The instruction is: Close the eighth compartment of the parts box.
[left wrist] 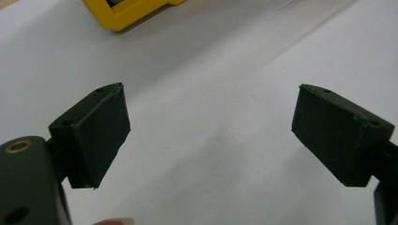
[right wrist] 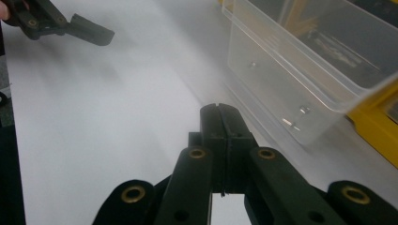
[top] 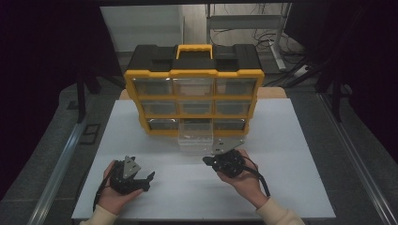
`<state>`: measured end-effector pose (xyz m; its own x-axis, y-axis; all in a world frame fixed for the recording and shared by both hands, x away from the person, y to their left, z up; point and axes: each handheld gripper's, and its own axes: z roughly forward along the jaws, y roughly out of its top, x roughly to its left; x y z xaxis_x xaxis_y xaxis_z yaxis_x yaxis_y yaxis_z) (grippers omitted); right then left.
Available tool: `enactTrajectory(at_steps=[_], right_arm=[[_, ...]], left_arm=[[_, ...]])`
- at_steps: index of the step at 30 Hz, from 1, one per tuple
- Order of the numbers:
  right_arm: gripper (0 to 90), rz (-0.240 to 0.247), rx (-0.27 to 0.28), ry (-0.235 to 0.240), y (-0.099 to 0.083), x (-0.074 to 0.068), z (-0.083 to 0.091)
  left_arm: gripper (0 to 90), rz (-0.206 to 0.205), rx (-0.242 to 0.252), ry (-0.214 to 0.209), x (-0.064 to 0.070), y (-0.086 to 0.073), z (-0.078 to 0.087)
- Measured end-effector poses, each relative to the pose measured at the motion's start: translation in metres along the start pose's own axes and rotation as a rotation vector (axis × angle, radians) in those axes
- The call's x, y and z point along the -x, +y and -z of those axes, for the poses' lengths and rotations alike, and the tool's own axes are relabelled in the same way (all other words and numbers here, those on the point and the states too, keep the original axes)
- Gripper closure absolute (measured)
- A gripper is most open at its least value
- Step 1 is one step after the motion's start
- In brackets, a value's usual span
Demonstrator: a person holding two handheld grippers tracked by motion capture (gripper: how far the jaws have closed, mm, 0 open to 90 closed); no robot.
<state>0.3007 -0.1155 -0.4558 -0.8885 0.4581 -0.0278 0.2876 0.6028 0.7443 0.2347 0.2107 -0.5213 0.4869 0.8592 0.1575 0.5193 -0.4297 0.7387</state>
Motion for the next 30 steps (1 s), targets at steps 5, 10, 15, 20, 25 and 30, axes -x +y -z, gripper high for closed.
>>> enactTrajectory(at_steps=[5,10,15,20,25,30], right_arm=[[90.0,-0.004,0.002,0.006,0.008,0.001,-0.01],[90.0,-0.012,-0.008,-0.001,0.012,0.006,-0.023],[89.9,-0.041,-0.013,-0.015,0.012,0.017,-0.034],[89.9,-0.057,-0.016,-0.033,0.011,0.024,-0.038],[89.9,-0.049,-0.021,-0.027,0.01,0.026,-0.045],[89.9,-0.039,-0.023,-0.027,0.012,0.025,-0.052]], left_arm=[[12.1,-0.006,-0.005,0.001,-0.001,0.0,0.0],[12.1,-0.006,-0.004,0.003,-0.001,0.0,0.0],[12.1,-0.002,-0.005,0.002,-0.001,-0.001,0.0],[12.1,-0.003,-0.005,0.001,0.0,-0.001,0.0],[12.1,-0.004,-0.006,0.0,0.0,0.0,0.0],[12.1,-0.004,-0.008,0.0,0.0,-0.001,0.0]])
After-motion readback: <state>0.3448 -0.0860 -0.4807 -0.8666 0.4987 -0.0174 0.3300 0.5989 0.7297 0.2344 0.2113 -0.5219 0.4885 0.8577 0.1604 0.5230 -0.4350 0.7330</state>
